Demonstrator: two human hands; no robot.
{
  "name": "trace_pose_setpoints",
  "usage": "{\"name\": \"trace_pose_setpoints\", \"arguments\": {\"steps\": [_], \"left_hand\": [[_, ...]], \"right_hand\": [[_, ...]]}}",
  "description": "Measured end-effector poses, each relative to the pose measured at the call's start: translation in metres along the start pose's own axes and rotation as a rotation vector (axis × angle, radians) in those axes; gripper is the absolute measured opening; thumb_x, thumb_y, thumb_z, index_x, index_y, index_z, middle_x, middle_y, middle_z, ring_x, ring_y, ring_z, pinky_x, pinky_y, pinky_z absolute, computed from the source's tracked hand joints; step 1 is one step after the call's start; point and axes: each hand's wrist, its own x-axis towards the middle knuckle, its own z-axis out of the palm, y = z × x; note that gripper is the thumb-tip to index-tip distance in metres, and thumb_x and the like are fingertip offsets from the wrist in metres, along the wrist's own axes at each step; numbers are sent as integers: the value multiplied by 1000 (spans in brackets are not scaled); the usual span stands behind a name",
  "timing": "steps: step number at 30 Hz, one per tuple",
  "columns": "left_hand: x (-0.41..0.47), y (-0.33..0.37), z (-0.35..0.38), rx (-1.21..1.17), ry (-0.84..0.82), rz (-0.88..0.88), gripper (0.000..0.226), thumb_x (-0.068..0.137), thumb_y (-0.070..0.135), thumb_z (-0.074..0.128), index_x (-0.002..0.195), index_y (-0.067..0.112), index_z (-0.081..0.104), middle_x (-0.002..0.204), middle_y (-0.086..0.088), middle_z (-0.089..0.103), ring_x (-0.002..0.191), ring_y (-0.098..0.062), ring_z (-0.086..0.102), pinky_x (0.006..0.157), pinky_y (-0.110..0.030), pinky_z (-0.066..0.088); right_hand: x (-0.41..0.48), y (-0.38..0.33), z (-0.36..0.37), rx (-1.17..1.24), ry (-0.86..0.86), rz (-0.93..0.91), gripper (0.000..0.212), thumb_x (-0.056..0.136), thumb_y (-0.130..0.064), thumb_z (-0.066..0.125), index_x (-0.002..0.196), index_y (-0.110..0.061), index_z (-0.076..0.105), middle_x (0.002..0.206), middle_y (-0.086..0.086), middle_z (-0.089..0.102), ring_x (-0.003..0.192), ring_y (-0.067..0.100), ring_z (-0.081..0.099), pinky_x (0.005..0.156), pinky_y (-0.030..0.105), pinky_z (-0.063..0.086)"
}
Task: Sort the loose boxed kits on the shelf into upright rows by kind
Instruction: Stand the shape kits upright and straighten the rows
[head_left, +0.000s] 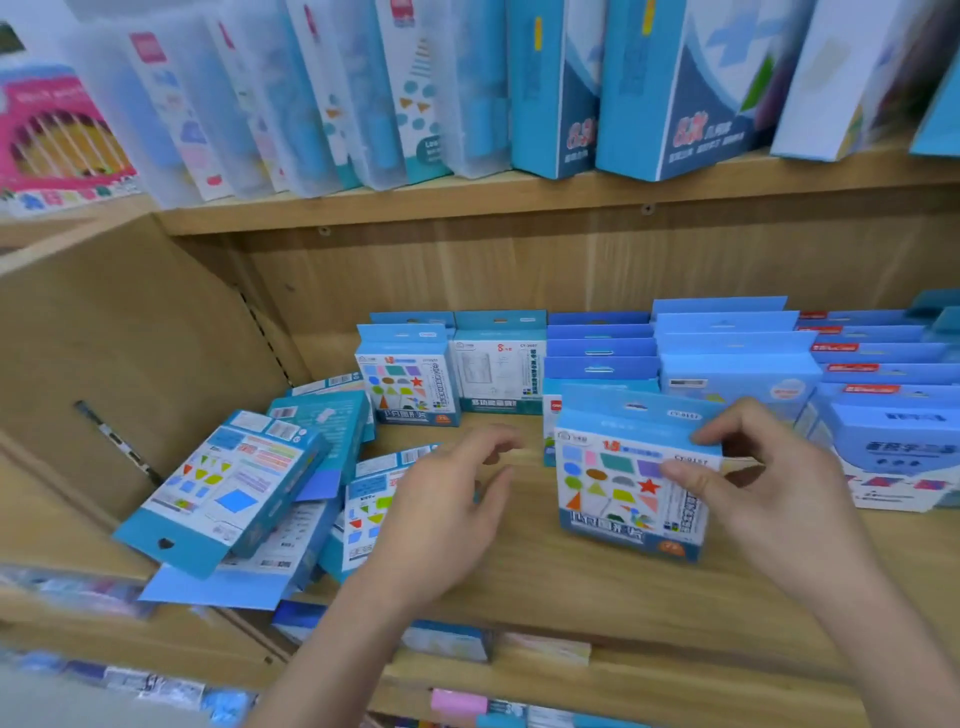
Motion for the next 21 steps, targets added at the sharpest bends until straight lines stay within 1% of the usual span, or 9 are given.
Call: {"name": "trace_pose_setpoints", "arguments": {"steps": [3, 6, 8, 9, 12, 15, 16, 18, 21], "left_hand": [[3, -29, -47, 127, 56, 5, 20, 88, 14, 59, 102, 28, 65, 100, 17, 64, 90, -2, 59, 79, -29, 53], [5, -60, -91, 321, 106, 18, 20, 85, 8, 60, 93, 24, 67, 93, 12, 68, 84, -11, 63, 72, -27, 52], [4, -83, -115, 424, 150, -32, 20, 82, 7, 60, 90, 23, 68, 90, 7, 71, 82, -18, 65, 68, -29, 49], [4, -94, -124, 461, 141, -77, 19, 82, 9, 60, 92, 23, 68, 92, 6, 71, 84, -20, 64, 68, -30, 49], [7, -124, -140, 519, -21, -163, 20, 85, 21, 57, 103, 27, 65, 104, 7, 65, 97, -19, 57, 79, -33, 49], [13, -134, -143, 523, -134, -136, 25, 87, 30, 56, 111, 27, 62, 113, 7, 61, 104, -17, 52, 86, -31, 46], [17, -134, -142, 516, -147, -114, 25, 88, 32, 55, 112, 27, 61, 115, 7, 60, 107, -17, 51, 88, -31, 46], [27, -133, -143, 506, -168, -77, 26, 90, 35, 54, 114, 26, 61, 118, 7, 59, 110, -17, 50, 90, -32, 45], [56, -135, -147, 521, -210, -111, 24, 93, 31, 49, 114, 26, 60, 113, 4, 62, 105, -19, 54, 87, -37, 48]], "right_hand": [[23, -36, 21, 94, 39, -74, 29, 70, -32, 79, 78, -35, 51, 78, -7, 64, 59, 16, 58, 58, 30, 46], [48, -69, 59, 89, 34, -168, 30, 73, -29, 79, 81, -31, 50, 75, -9, 59, 61, 23, 58, 59, 39, 49], [64, -83, 88, 38, 20, -206, 29, 76, -27, 78, 81, -26, 50, 73, -12, 56, 66, 24, 56, 63, 39, 48], [71, -87, 102, 15, 3, -215, 28, 76, -27, 77, 82, -24, 49, 73, -12, 55, 70, 24, 55, 66, 39, 46], [88, -89, 141, -28, -75, -186, 28, 78, -26, 75, 82, -22, 48, 73, -9, 54, 74, 24, 53, 65, 37, 42], [98, -83, 171, -73, -135, -146, 28, 79, -26, 75, 84, -21, 48, 72, -10, 51, 73, 23, 51, 62, 34, 36], [99, -81, 180, -91, -158, -127, 28, 79, -25, 75, 84, -20, 48, 73, -11, 51, 73, 22, 51, 62, 34, 37], [98, -75, 195, -108, -192, -81, 26, 80, -23, 74, 84, -21, 48, 80, -8, 55, 76, 22, 55, 64, 37, 45], [97, -67, 209, -101, -163, -26, 26, 82, -22, 72, 84, -22, 46, 83, -4, 57, 74, 22, 56, 64, 40, 50]]}}
